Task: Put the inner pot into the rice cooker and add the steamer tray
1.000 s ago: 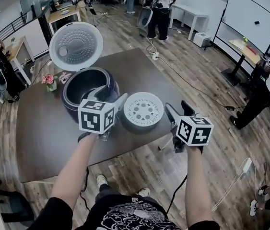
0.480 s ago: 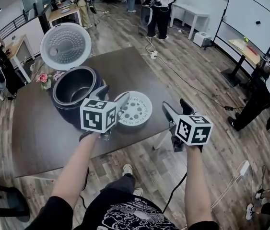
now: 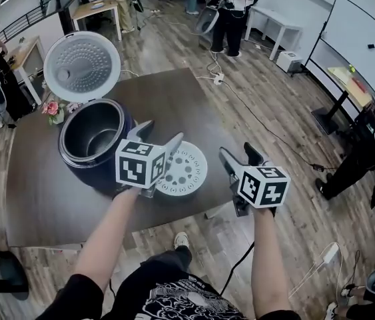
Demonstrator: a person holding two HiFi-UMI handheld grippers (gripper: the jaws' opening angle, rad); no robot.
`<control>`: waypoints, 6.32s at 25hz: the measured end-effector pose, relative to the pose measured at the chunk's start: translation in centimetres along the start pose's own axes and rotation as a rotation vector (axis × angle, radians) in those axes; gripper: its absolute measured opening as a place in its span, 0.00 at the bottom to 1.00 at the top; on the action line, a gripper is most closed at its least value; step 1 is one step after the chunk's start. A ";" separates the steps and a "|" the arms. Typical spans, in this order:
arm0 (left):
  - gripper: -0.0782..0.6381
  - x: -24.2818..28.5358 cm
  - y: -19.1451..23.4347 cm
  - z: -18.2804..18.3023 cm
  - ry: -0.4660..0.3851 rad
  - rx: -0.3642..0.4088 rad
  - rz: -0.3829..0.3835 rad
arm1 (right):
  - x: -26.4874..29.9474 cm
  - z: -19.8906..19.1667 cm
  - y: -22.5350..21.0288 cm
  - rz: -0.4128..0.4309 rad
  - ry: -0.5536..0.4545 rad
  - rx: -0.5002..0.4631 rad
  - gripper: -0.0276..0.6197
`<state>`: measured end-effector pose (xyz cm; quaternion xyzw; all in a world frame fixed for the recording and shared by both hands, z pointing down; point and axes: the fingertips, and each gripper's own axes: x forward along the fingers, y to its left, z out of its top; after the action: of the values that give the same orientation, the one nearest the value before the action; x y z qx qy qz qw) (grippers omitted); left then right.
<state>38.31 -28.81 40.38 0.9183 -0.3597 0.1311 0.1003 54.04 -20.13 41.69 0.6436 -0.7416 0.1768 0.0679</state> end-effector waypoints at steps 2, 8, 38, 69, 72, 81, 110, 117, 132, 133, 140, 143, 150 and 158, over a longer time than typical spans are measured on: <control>0.60 1.7 0.8 0.4 0.001 -0.016 0.010 | 2.2 0.7 -0.6 0.022 0.016 -0.008 0.54; 0.60 5.4 3.7 1.1 0.010 -0.064 0.045 | 8.4 1.9 -1.1 0.093 0.075 -0.036 0.55; 0.59 -2.4 5.0 -14.8 0.176 -0.529 0.453 | 15.4 -10.7 0.1 0.515 0.431 0.030 0.51; 0.21 -3.4 1.2 -16.0 0.044 -0.662 0.528 | 14.0 -9.1 -0.7 0.546 0.393 -0.013 0.17; 0.21 -3.4 1.2 -13.8 0.014 -0.639 0.516 | 13.8 -6.0 -0.4 0.553 0.339 -0.025 0.17; 0.21 -5.3 2.3 -6.1 -0.081 -0.544 0.526 | 13.2 1.9 1.7 0.610 0.227 -0.047 0.17; 0.21 -25.3 20.7 4.4 -0.272 -0.452 0.639 | 16.7 10.3 28.1 0.754 0.178 -0.026 0.20; 0.22 -23.7 24.9 1.4 -0.223 -0.514 0.564 | 19.6 7.6 29.0 0.666 0.244 -0.015 0.20; 0.22 -20.0 27.5 -1.8 -0.046 -0.441 0.509 | 22.2 4.9 27.7 0.534 0.270 -0.080 0.23; 0.23 -19.9 27.6 -2.1 -0.034 -0.433 0.515 | 22.3 4.9 27.6 0.526 0.262 -0.095 0.24; 0.23 -19.5 28.7 -2.2 -0.012 -0.396 0.514 | 23.1 5.1 28.0 0.519 0.224 -0.093 0.26; 0.23 -19.3 28.9 -2.5 -0.008 -0.395 0.513 | 23.4 5.2 27.8 0.525 0.211 -0.083 0.26; 0.30 -18.9 28.7 -2.6 -0.020 -0.380 0.516 | 23.4 5.4 27.2 0.551 0.184 -0.046 0.27; 0.32 -19.0 27.4 -1.3 -0.041 -0.342 0.541 | 21.9 6.7 25.3 0.529 0.149 -0.051 0.28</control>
<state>5.79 -36.12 38.16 0.7615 -0.6098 0.0720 0.2075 26.57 -40.08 38.27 0.4108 -0.8811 0.2164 0.0901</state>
